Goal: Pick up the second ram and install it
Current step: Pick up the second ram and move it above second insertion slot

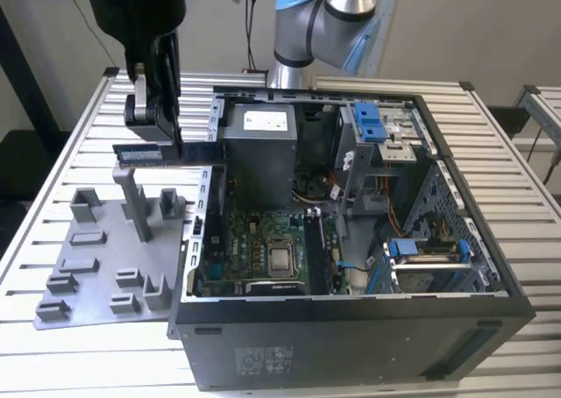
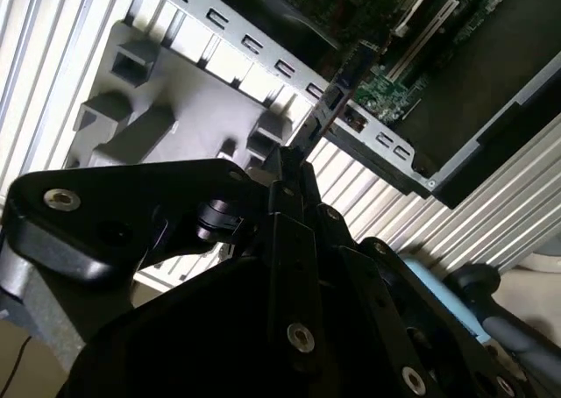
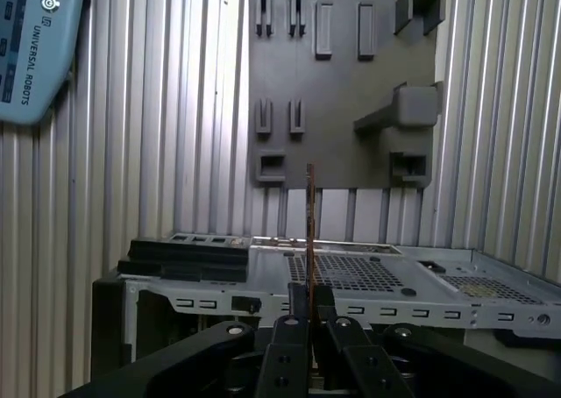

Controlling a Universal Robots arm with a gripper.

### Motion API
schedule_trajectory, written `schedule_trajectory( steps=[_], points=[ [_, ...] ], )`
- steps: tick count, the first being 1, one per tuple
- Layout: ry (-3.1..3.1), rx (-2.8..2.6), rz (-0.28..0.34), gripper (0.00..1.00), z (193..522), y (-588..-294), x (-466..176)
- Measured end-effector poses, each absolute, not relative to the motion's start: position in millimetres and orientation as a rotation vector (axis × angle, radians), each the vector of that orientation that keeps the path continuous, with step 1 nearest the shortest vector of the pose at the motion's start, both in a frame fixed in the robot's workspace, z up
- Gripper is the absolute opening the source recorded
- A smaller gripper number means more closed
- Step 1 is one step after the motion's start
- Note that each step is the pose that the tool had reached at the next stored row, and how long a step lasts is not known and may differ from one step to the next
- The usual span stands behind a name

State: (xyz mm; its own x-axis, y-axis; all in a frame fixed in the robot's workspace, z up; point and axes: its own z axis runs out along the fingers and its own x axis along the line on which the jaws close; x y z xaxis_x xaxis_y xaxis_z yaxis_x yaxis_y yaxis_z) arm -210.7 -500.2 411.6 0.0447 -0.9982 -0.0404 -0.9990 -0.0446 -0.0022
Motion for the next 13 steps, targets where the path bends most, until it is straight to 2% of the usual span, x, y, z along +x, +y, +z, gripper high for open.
schedule_trajectory(
  steps=[13],
  points=[
    [2.151, -2.249, 0.044, 0.14, 411.6, -500.2, -174.0]
  ],
)
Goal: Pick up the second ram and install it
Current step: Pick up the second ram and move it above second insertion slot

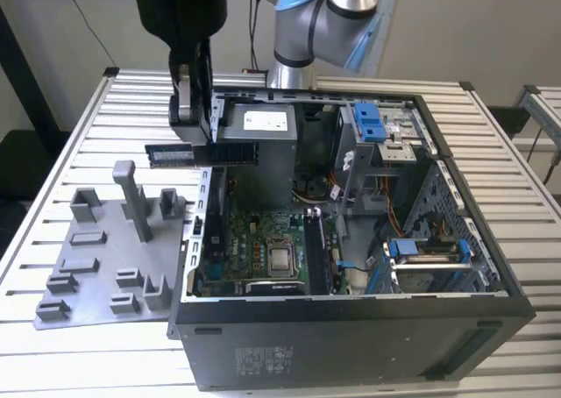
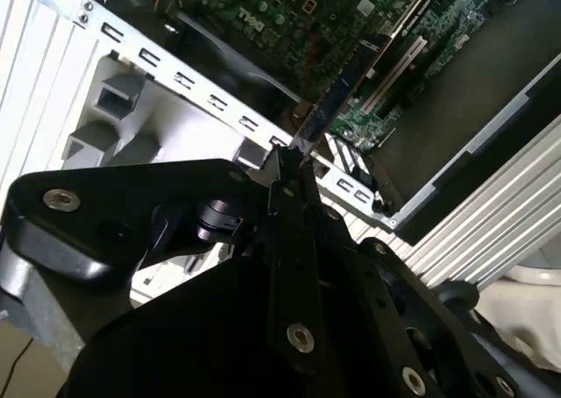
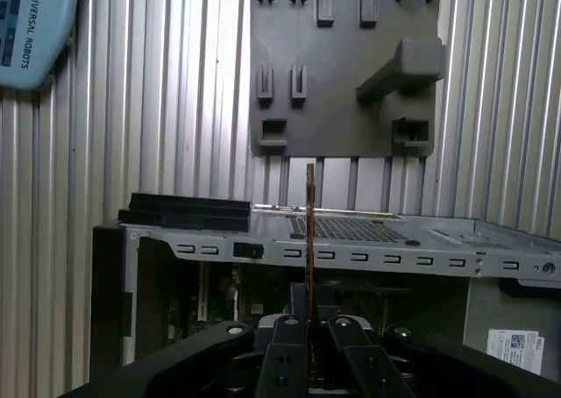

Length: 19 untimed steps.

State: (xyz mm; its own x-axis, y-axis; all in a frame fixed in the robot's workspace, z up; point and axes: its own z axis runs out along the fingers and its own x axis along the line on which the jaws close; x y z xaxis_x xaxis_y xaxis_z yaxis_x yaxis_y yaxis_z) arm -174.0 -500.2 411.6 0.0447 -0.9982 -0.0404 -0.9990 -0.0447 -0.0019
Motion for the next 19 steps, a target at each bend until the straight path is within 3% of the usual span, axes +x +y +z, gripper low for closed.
schedule_trajectory(
  steps=[19],
  points=[
    [2.151, -2.249, 0.044, 0.14, 411.6, -500.2, -122.7]
  ],
)
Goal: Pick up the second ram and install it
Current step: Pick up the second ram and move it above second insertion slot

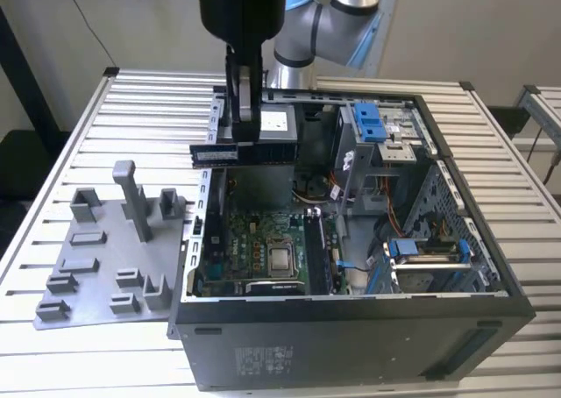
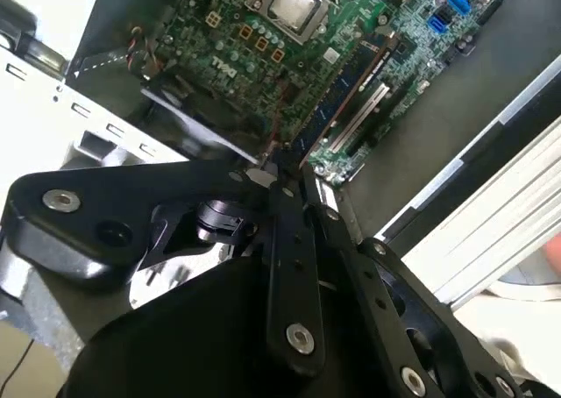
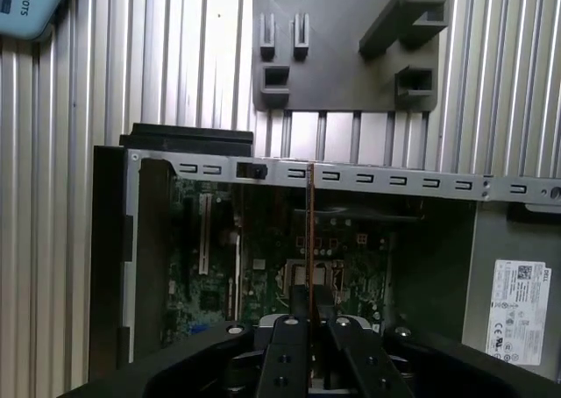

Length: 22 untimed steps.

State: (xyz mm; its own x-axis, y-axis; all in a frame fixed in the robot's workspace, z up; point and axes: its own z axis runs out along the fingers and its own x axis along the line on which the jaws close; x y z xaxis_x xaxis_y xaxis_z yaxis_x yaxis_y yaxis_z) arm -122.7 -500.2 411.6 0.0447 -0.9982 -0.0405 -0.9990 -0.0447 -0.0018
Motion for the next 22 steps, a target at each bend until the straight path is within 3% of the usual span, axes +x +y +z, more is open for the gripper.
schedule_trajectory(
  steps=[22],
  points=[
    [2.151, -2.249, 0.044, 0.14, 411.6, -500.2, -71.6]
  ],
)
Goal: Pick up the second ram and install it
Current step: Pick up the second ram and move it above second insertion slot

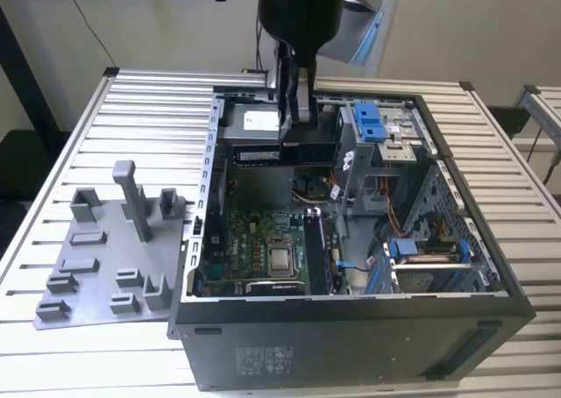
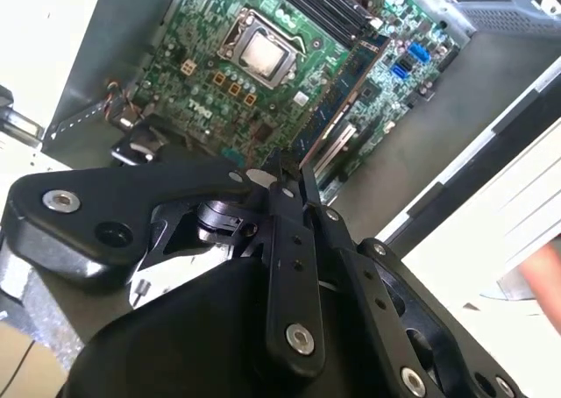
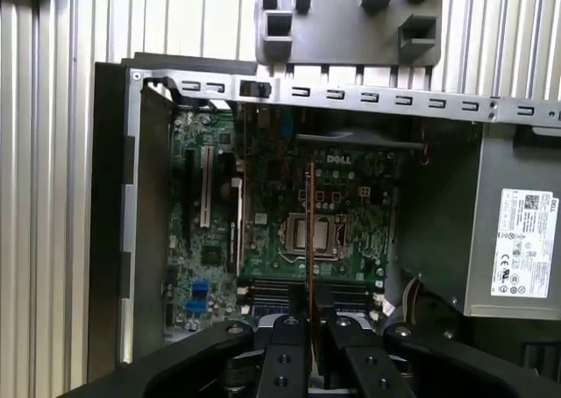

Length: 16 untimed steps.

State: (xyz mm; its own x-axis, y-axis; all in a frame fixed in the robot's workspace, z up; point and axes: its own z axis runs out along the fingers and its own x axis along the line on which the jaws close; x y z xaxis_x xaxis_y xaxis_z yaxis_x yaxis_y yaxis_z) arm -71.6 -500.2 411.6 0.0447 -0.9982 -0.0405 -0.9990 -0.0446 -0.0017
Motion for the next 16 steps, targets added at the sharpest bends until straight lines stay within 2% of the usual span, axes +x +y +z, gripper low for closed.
schedule_trajectory(
  steps=[10, 16],
  points=[
    [2.15, -2.248, 0.047, 0.14, 411.7, -500.3, -41.9],
    [2.133, -2.231, 0.083, 0.14, 411.3, -500.2, -27.6]
  ],
)
